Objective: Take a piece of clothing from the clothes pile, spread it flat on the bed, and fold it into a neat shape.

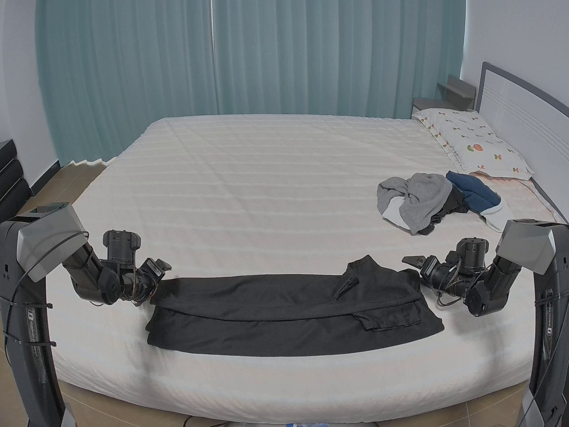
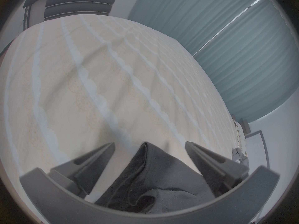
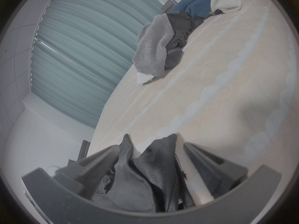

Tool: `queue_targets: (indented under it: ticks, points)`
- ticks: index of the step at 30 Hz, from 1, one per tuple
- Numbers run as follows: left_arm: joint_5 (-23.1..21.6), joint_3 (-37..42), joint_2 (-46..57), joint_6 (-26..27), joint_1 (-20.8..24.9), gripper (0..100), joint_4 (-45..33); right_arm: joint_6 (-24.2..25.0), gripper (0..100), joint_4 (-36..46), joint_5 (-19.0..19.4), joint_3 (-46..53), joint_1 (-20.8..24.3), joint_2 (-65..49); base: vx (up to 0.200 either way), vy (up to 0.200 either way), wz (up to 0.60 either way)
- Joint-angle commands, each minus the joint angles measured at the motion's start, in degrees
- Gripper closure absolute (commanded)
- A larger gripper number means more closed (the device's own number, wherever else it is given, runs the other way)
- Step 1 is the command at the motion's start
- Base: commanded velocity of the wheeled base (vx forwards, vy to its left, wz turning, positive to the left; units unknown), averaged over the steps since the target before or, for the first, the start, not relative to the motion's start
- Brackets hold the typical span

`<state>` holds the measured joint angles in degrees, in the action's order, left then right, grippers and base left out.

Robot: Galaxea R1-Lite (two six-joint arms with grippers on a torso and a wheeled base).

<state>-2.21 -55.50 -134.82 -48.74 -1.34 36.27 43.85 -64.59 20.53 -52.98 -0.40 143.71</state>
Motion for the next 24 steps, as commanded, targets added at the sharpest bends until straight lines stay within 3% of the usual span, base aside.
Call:
queue_targets:
  ticks: [1, 5, 15, 24]
  points:
    - [-0.9, 2.1, 4.2, -0.4, -1.3, 0, 0.0, 1.7, 0, -0.2, 0.1, 1.2, -0.9, -1.9, 0.000, 0.000, 0.00]
    - [-2.0, 4.9, 9.4, -1.2, -0.7, 0, 0.1, 3.0, 0, -0.2, -0.1, 1.2, -0.9, -1.8, 0.000, 0.000, 0.00]
    - [-1.0, 5.5, 11.6, -10.1, 5.9, 0, 0.2, 3.0, 0, -0.1, -0.1, 1.4, -0.8, -1.4, 0.000, 0.000, 0.00]
    - [1.1, 4.5, 5.2, -8.3, 7.5, 0, 0.2, 2.9, 0, 0.0, -0.1, 1.8, -0.7, -1.4, 0.000, 0.000, 0.00]
